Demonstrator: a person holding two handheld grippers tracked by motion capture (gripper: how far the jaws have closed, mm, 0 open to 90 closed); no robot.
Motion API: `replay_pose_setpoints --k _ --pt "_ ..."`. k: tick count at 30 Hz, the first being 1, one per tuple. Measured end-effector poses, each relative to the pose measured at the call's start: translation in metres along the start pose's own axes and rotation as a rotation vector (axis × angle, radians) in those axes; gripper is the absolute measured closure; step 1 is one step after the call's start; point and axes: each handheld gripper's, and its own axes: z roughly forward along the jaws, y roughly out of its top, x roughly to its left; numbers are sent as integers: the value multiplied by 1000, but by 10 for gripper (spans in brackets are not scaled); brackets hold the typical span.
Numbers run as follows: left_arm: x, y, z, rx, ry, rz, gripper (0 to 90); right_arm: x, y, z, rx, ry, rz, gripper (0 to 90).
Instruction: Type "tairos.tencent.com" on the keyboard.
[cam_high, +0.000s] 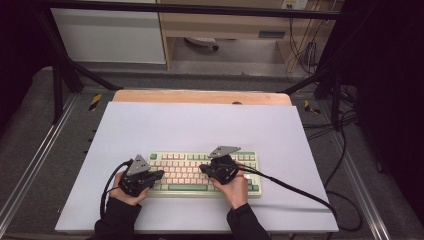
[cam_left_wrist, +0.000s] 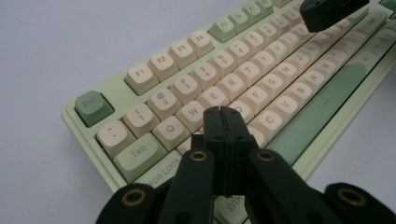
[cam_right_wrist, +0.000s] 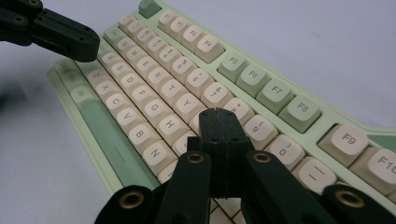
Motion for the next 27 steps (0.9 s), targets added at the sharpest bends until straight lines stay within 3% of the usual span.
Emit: replay_pose_setpoints --k 13,27 --pt "-1 1 0 -2 -1 2 899 0 2 -21 -5 23 -12 900" --pt "-6 8 4 3 4 6 899 -12 -18 -40 -2 29 9 900"
